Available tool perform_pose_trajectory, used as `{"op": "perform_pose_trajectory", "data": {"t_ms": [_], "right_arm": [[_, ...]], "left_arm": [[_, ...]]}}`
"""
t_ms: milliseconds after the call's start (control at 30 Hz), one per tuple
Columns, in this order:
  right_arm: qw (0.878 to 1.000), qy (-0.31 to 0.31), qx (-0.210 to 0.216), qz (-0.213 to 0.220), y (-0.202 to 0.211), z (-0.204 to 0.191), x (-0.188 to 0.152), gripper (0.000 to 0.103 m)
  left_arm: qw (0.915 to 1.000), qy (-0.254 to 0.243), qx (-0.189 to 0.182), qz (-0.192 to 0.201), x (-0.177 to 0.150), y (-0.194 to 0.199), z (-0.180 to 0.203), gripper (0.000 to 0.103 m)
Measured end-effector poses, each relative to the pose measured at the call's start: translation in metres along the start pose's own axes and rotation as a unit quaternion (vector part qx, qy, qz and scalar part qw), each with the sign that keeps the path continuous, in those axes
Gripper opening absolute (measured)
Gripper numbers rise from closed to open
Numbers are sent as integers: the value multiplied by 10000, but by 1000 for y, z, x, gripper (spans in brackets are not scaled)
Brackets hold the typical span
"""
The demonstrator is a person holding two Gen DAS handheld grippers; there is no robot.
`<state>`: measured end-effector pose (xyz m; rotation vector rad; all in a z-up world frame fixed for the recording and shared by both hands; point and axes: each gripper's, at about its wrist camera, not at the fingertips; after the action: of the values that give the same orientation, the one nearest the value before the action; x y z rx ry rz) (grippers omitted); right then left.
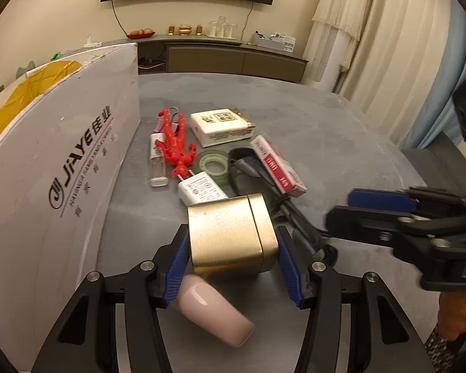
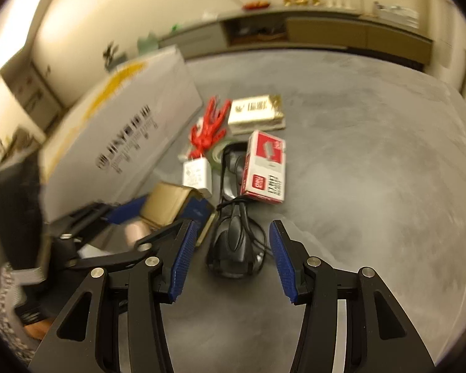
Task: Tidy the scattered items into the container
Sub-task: 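Grasp the gold tin with the left tool while the right tool grasps the black sunglasses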
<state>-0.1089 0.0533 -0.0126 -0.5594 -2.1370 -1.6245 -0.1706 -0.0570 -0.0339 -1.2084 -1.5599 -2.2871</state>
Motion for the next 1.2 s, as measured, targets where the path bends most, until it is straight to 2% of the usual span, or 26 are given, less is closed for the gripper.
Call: {"op": "perform_pose_trajectory", "data": {"t_ms": [133, 300, 333, 400, 467, 500, 533, 567, 600, 900, 1200], "right_arm": [[9987, 0, 104, -504, -44, 8, 8, 53], [9988, -95, 99, -465, -55, 10, 13, 51], [9990, -82, -7, -431, -56, 9, 13, 51], [9992, -13, -202, -342, -58, 8, 13, 51], [9993, 28, -235, -292, -58, 8, 13, 48], [9994, 6, -197, -276, -58, 7, 12, 42], [9996, -43, -140, -256, -58, 7, 12, 30], [9996, -51, -148, -236, -56, 5, 11, 24], [9996, -28, -193, -223, -53, 4, 10, 19], [9993, -377, -72, -8, -25, 5, -6, 16], [9987, -444, -46, 236, -7, 12, -2, 16]], "left_arm": [[10000, -68, 43, -13, -2, 2, -3, 54], [9999, -114, 50, 75, -1, -1, -5, 55], [9998, -115, 95, 93, -1, -3, -5, 56], [9997, -34, 235, 83, -1, -10, -9, 68], [9997, 84, 232, 79, 2, -15, -16, 71], [9998, 83, 180, 88, 3, -16, -17, 70], [9998, 20, 130, 122, 5, -16, -16, 67], [9999, -63, 30, 118, 5, -16, -14, 54], [9998, -154, 0, 119, 5, -15, -10, 53], [9990, -383, -32, 217, 3, 1, 0, 52], [9977, -494, -123, 454, 5, 20, 6, 52]]}}
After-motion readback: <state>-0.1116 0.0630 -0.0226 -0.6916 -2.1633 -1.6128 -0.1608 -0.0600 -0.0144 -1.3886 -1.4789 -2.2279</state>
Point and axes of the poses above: each gripper's, at about its wrist camera, not at the fingertips, and y roughly against the way its jaws point, z to its right, x to its top, and after that the axes turned 1 degree about x, right-handed
